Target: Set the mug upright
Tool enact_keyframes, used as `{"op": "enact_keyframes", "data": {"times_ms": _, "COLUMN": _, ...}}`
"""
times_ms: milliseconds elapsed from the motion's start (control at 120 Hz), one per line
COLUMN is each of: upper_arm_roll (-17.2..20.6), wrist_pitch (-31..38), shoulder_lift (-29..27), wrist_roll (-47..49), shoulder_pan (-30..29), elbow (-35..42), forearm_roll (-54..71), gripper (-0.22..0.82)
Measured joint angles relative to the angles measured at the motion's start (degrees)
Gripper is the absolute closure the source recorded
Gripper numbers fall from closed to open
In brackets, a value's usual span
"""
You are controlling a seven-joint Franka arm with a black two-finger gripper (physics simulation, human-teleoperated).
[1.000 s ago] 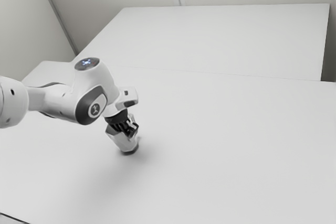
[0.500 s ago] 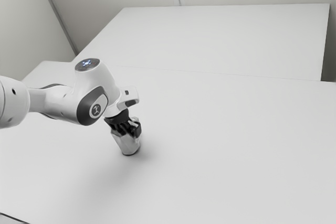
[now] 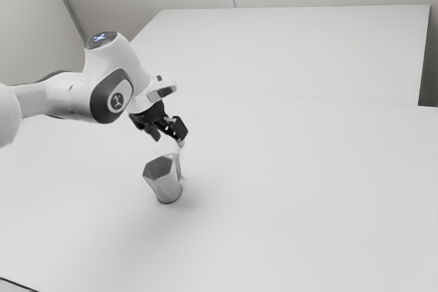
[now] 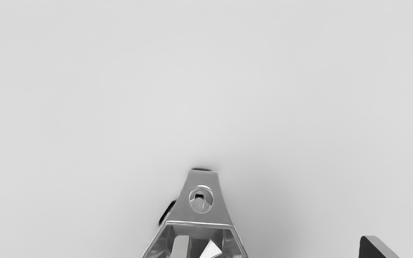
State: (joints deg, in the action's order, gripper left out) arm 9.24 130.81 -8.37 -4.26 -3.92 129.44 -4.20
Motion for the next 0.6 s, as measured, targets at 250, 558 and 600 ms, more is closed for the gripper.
{"op": "enact_keyframes", "data": {"times_ms": 250, "upper_arm_roll": 0.07, "wrist_pitch": -16.59, "shoulder_lift": 5.89, "wrist_roll": 1.83, "shoulder_pan": -0.02, "elbow": -19.34, "forearm_roll": -0.31, "gripper": 0.03}}
{"op": "enact_keyframes", "data": {"times_ms": 558, "upper_arm_roll": 0.05, "wrist_pitch": -33.30, "shoulder_lift": 8.81, "wrist_roll": 4.88, "shoulder_pan": 0.19, "elbow": -35.06, "forearm_roll": 1.39, "gripper": 0.01}}
{"op": "enact_keyframes", "data": {"times_ms": 600, "upper_arm_roll": 0.03, "wrist_pitch": -34.95, "shoulder_lift": 9.11, "wrist_roll": 5.18, "shoulder_pan": 0.26, "elbow": -36.63, "forearm_roll": 1.80, "gripper": 0.01}}
